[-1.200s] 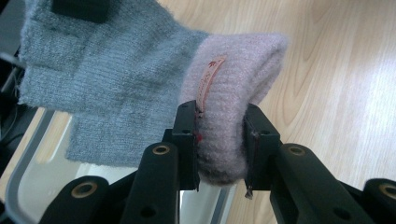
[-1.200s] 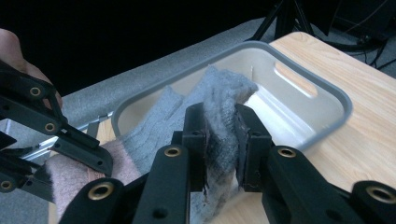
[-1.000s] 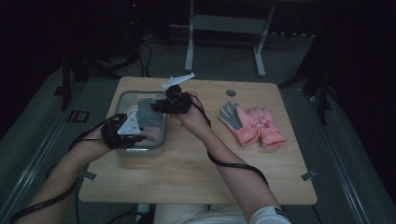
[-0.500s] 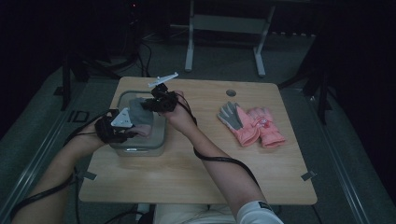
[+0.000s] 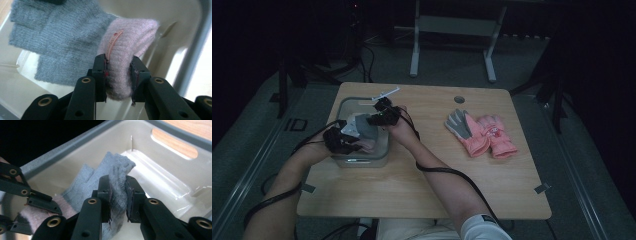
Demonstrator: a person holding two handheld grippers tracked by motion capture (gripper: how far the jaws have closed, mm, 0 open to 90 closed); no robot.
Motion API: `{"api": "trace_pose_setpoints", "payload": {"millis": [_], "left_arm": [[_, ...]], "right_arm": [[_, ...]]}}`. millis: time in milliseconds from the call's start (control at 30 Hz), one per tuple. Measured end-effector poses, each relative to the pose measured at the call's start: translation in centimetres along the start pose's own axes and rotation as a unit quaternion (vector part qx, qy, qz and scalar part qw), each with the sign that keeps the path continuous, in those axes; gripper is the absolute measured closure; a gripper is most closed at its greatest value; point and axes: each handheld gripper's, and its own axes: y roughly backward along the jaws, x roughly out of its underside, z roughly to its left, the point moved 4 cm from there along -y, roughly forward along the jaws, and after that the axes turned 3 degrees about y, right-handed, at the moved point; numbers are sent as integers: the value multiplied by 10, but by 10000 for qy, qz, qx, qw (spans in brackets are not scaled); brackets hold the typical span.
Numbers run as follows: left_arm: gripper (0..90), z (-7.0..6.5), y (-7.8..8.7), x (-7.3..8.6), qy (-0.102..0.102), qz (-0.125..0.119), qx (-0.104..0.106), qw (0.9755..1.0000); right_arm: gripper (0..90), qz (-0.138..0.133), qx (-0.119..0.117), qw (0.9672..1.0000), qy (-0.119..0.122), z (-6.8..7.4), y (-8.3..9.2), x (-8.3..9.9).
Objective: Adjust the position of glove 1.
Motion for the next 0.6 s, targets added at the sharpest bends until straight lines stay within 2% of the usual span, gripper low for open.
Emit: {"api": "trace_pose_setpoints", "payload": {"millis": [167,333,400,433,533,600], "left_arm": [[699,5,-8,-2,41,68,60,10000],[699,6,-13,-4,52,166,159,9997],[695,6,-20,-4,-54,288,156,9994],[694,6,-22,-4,-41,304,149,9994],[687,7,-27,-2,-188,486,131,9986],[681,8,-29,-1,-146,496,181,9985]], "right_arm": [[763,148,52,9998,-114,-9,-9,4],[760,301,171,9994,-71,-13,-14,7],[754,358,227,9991,-46,-14,-18,9],[749,361,252,9990,-64,-14,-20,10],[701,371,312,9988,-9,-14,-21,10],[646,340,375,9987,53,-14,-20,9]]}}
